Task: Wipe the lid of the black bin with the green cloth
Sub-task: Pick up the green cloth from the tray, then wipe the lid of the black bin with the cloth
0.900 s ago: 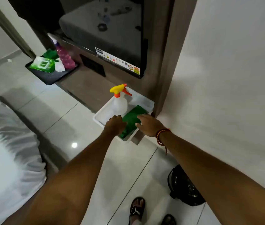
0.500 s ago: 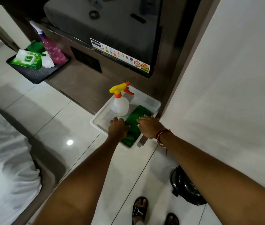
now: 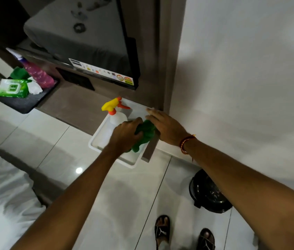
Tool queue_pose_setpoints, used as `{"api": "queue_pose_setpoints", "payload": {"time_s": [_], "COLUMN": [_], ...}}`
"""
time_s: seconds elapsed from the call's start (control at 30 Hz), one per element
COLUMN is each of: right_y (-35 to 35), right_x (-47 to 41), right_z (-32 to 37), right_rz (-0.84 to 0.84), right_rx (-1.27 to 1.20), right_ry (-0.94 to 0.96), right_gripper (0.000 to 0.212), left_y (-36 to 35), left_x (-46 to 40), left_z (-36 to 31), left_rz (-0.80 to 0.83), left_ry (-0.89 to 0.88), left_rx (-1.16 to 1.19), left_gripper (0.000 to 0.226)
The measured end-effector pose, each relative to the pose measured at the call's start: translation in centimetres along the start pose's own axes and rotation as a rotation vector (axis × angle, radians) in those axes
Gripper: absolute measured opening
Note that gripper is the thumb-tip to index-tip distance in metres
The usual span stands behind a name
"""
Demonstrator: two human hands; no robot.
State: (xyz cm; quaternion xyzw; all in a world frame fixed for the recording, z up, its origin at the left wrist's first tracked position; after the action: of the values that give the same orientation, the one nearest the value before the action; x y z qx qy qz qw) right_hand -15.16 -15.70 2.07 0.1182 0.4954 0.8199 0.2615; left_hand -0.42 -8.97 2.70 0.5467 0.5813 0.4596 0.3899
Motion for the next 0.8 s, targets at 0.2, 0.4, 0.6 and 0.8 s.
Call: {"api": "queue_pose_setpoints", "payload": {"time_s": [0.2, 0.4, 0.6, 0.8], "right_y": [1.0, 0.6, -6.6, -19.5], "right_x": [7.0, 17.5, 31.6, 43.2], "right_z": [-2.9, -9.5, -18.5, -23.7], "right_rz": [-0.076, -0.029, -0.033, -0.066], "right_rx": [-0.107, -0.415, -0.589, -0.688], "right_ry": [-0.091, -0.475, -0.850, -1.077], "right_gripper": [0.040, 0.024, 0.026, 0.028], "left_y": [0.5, -6.1, -22.4, -40.1], "left_x": [0.2, -0.2, 1.3, 5.3], "left_z": [-6.4, -13.3, -19.4, -21.8], "left_rz": [0.005, 0.182, 0.337, 0.461], "left_ry": [-0.224, -0.077, 0.221, 0.311], "left_rx": [-0.012, 0.228, 0.515, 0.550], "left_gripper": [0.021, 0.029, 0.035, 0.038]}}
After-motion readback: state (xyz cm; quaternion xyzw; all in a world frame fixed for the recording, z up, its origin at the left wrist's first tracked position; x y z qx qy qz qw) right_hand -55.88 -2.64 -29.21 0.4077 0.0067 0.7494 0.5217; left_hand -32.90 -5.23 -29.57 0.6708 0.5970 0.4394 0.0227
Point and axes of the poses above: each hand's wrist, its own x-axis away from the middle knuckle, its own y-axis out of the back of the hand, z = x × y, the point moved 5 cm from there along -x, towards the middle knuckle, and after that the axes turned 11 degrees about -x, right-handed, at the moved point
